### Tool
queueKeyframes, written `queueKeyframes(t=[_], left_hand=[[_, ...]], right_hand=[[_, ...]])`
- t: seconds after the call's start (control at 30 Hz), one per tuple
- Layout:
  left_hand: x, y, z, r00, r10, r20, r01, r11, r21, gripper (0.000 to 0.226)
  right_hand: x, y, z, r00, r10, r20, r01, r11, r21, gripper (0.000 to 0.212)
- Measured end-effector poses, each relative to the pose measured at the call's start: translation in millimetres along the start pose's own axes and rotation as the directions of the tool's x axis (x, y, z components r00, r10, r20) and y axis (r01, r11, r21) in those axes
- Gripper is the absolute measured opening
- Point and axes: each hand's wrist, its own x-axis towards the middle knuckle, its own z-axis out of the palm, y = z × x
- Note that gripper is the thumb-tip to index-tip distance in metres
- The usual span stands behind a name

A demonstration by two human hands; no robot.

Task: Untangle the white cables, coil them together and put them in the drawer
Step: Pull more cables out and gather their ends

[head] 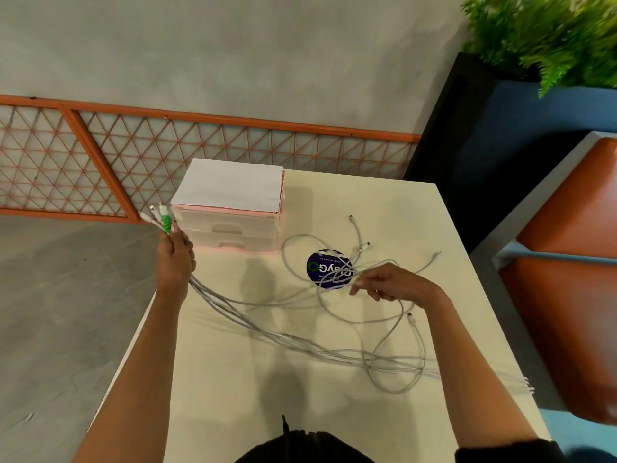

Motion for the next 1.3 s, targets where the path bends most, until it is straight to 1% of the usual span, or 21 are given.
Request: queueKeyframes(t=[0.07, 0.1, 0.13, 0.2, 0.27, 0.3, 0.37, 0.43, 0.47, 0.53, 0.6, 0.63, 0.7, 0.8, 0.9, 0.97, 1.03, 1.07, 1.13, 1.23, 1.3], left_hand=[[0.7, 0.9, 5.0, 0.999, 0.008, 0.041, -0.009, 1.0, 0.024, 0.036], [1.3, 2.0, 6.3, 0.999, 0.013, 0.046, -0.014, 0.999, 0.029, 0.036], [3.0, 2.9, 6.3, 0.999, 0.019, 0.037, -0.02, 0.999, 0.032, 0.036], [6.7, 5.2, 2.2, 0.999, 0.036, 0.002, -0.036, 0.998, 0.041, 0.035], [11.1, 6.5, -6.3, 0.998, 0.049, -0.05, -0.047, 0.998, 0.047, 0.034], [13.2, 6.7, -11.0, 0.995, 0.056, -0.081, -0.051, 0.997, 0.055, 0.034], [14.9, 6.5, -16.6, 0.99, 0.072, -0.125, -0.061, 0.994, 0.088, 0.033], [15.7, 1.7, -14.9, 0.989, 0.101, -0.111, -0.085, 0.986, 0.141, 0.032], [15.3, -1.3, -11.6, 0.989, 0.117, -0.087, -0.1, 0.979, 0.175, 0.031], [14.6, -8.7, -2.7, 0.991, 0.132, -0.026, -0.122, 0.965, 0.234, 0.031], [13.4, -14.4, 6.1, 0.99, 0.138, 0.035, -0.142, 0.953, 0.269, 0.031], [12.3, -15.6, 9.6, 0.987, 0.15, 0.058, -0.16, 0.947, 0.278, 0.03], [10.7, -13.1, 13.7, 0.98, 0.182, 0.081, -0.198, 0.941, 0.275, 0.028], [13.7, -3.8, 9.2, 0.973, 0.225, 0.05, -0.23, 0.937, 0.262, 0.027], [17.5, 3.8, -2.7, 0.957, 0.291, 0.009, -0.28, 0.908, 0.312, 0.028], [15.4, 8.0, -6.5, 0.938, 0.347, -0.001, -0.318, 0.861, 0.398, 0.03], [12.4, 8.5, -6.4, 0.94, 0.341, -0.014, -0.297, 0.837, 0.459, 0.028], [10.8, 7.5, -6.3, 0.947, 0.322, -0.024, -0.27, 0.831, 0.487, 0.025], [9.0, 3.0, -7.0, 0.958, 0.286, -0.029, -0.23, 0.824, 0.518, 0.022], [9.1, -6.4, -5.4, 0.964, 0.267, -0.019, -0.219, 0.826, 0.519, 0.019], [11.0, -11.4, -2.4, 0.97, 0.241, -0.026, -0.192, 0.83, 0.524, 0.025]], right_hand=[[3.9, -20.7, 0.7, 1.0, -0.012, 0.023, 0.014, 0.997, -0.072, 0.023], [5.4, -29.6, 0.2, 0.997, 0.027, 0.073, -0.017, 0.992, -0.129, 0.022], [6.1, -37.0, -1.0, 0.985, 0.103, 0.136, -0.074, 0.977, -0.202, 0.021], [3.7, -46.3, -6.0, 0.917, 0.334, 0.219, -0.231, 0.891, -0.392, 0.021], [-1.9, -43.3, -14.1, 0.834, 0.516, 0.195, -0.349, 0.768, -0.536, 0.017], [-4.9, -38.1, -18.3, 0.817, 0.552, 0.167, -0.38, 0.733, -0.565, 0.015], [-8.3, -22.0, -22.9, 0.826, 0.551, 0.115, -0.415, 0.734, -0.537, 0.007], [-7.8, -10.3, -19.1, 0.872, 0.471, 0.134, -0.39, 0.833, -0.392, 0.004], [-6.3, -7.3, -14.1, 0.902, 0.404, 0.153, -0.348, 0.889, -0.298, 0.003], [-4.1, -12.3, -1.2, 0.954, 0.248, 0.166, -0.225, 0.963, -0.149, 0.014], [-0.1, -23.0, 8.8, 0.973, 0.142, 0.183, -0.13, 0.989, -0.077, 0.02], [2.1, -28.3, 12.7, 0.969, 0.135, 0.205, -0.119, 0.989, -0.087, 0.02], [5.4, -34.2, 16.2, 0.934, 0.221, 0.283, -0.175, 0.968, -0.179, 0.02], [2.3, -25.0, 12.8, 0.798, 0.468, 0.379, -0.283, 0.847, -0.45, 0.014], [-4.5, 2.2, -0.9, 0.684, 0.669, 0.29, -0.358, 0.654, -0.666, 0.028], [-7.1, 26.2, -11.6, 0.72, 0.678, 0.15, -0.426, 0.602, -0.675, 0.032], [-9.1, 44.6, -23.3, 0.777, 0.617, -0.124, -0.563, 0.594, -0.575, 0.025], [-10.4, 51.6, -28.2, 0.779, 0.57, -0.261, -0.614, 0.613, -0.497, 0.021], [-11.3, 53.0, -34.5, 0.784, 0.49, -0.381, -0.614, 0.705, -0.355, 0.018], [-13.4, 29.3, -31.5, 0.858, 0.304, -0.414, -0.4, 0.901, -0.168, 0.012], [-14.4, 5.2, -27.9, 0.916, 0.163, -0.366, -0.255, 0.942, -0.218, 0.016]])
